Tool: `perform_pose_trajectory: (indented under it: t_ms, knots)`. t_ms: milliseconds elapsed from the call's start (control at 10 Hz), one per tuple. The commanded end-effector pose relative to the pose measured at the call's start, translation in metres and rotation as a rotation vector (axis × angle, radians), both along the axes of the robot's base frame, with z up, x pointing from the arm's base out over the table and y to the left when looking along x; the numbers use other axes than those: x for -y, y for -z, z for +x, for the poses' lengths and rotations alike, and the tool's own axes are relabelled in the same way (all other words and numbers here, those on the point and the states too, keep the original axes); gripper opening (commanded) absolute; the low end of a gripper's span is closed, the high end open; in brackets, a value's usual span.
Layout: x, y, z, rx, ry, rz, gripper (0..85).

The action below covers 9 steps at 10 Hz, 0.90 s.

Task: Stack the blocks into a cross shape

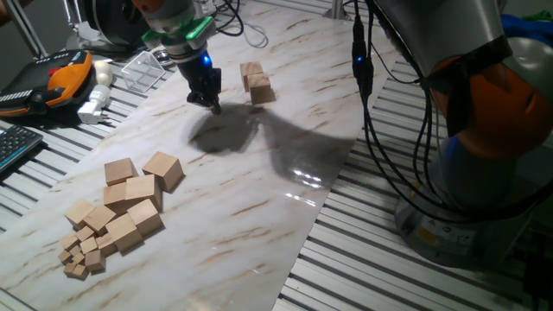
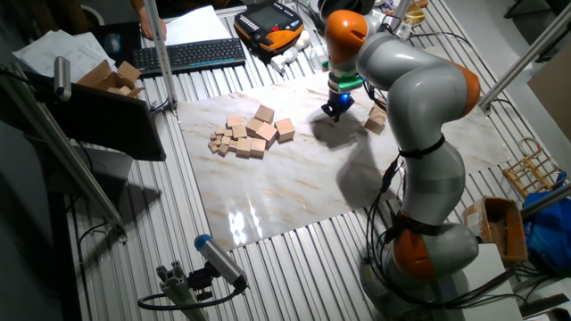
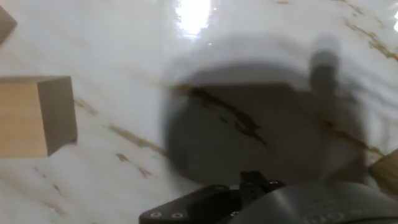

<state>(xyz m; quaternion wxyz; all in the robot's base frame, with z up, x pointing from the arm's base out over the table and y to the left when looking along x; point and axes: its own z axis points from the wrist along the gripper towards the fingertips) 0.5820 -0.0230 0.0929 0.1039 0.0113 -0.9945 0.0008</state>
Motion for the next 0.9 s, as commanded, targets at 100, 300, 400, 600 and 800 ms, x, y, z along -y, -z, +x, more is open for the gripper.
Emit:
perform_pose_trajectory:
  t_ms: [100, 300, 400, 600, 800]
  knots:
    - [-0.041, -0.001, 0.0047, 0.022, 0.099, 0.013, 34.0]
    - [-0.085, -0.008, 0.005, 0.036, 0.168, -0.013, 34.0]
    - [-0.099, -0.01, 0.0047, 0.03, 0.188, -0.019, 34.0]
    - [-0.107, 0.002, 0.0041, 0.04, 0.205, -0.003, 34.0]
    - [-0.105, 0.005, 0.0099, 0.041, 0.19, 0.0, 34.0]
